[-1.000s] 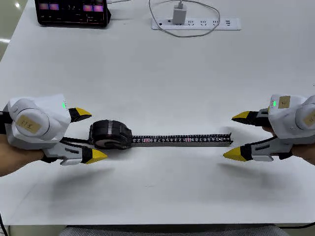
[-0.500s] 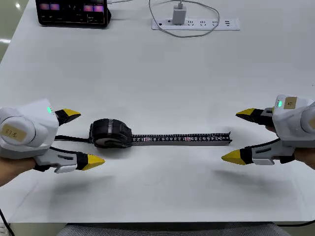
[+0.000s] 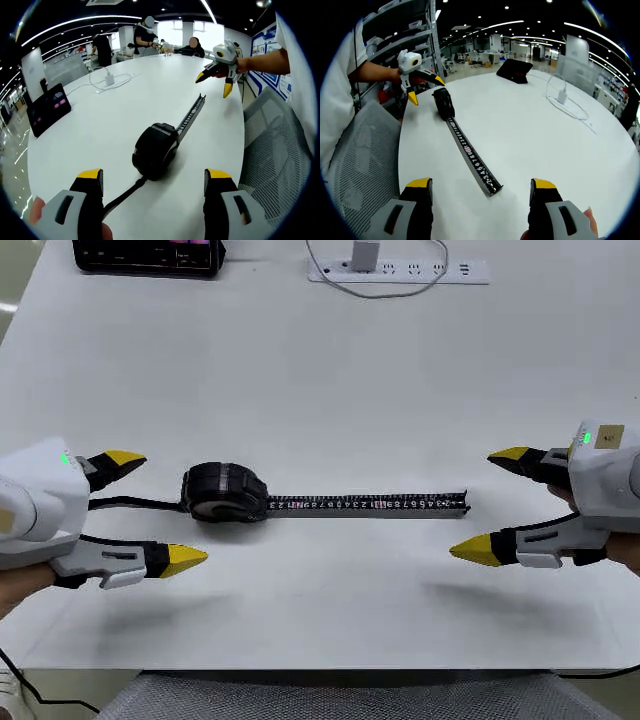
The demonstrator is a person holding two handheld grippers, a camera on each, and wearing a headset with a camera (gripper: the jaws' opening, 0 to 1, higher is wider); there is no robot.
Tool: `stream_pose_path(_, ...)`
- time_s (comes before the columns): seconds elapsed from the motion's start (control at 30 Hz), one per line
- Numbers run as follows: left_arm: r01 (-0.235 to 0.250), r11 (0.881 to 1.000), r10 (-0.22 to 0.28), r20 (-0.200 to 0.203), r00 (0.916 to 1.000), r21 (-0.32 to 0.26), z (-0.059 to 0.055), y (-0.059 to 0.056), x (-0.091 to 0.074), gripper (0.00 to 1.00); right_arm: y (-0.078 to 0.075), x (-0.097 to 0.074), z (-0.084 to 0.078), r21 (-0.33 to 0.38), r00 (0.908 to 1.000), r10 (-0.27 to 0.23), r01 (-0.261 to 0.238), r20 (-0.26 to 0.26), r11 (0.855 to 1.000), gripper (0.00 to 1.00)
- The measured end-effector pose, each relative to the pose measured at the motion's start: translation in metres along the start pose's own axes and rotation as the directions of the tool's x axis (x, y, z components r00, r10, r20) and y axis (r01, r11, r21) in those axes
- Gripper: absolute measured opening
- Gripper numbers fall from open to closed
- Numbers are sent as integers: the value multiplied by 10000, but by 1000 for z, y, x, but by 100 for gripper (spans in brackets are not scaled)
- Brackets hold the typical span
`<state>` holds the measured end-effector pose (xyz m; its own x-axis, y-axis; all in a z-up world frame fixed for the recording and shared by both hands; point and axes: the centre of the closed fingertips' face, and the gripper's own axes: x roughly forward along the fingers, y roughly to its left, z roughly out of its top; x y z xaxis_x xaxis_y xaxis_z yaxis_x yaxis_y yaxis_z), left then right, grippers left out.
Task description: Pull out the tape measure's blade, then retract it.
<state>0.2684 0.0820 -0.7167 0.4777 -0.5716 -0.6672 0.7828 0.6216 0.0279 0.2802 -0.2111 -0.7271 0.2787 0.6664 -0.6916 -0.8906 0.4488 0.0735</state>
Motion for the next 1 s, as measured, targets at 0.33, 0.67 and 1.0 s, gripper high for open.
stream_pose_path(0.33,18,9993,-5,350,9994,-372,4,-8,-1,87,1,-5,0,151,9997,-173,170,178,9997,84)
stream_pose_path(0.67,-225,9976,276,777,9966,-653,11,-13,-7,90,2,-16,-1,308,9955,-705,686,627,9972,84)
stream_pose_path(1.0,-412,9936,510,913,9945,-1056,3,-20,-11,93,8,-21,0,534,9884,-1140,1091,1003,9926,84)
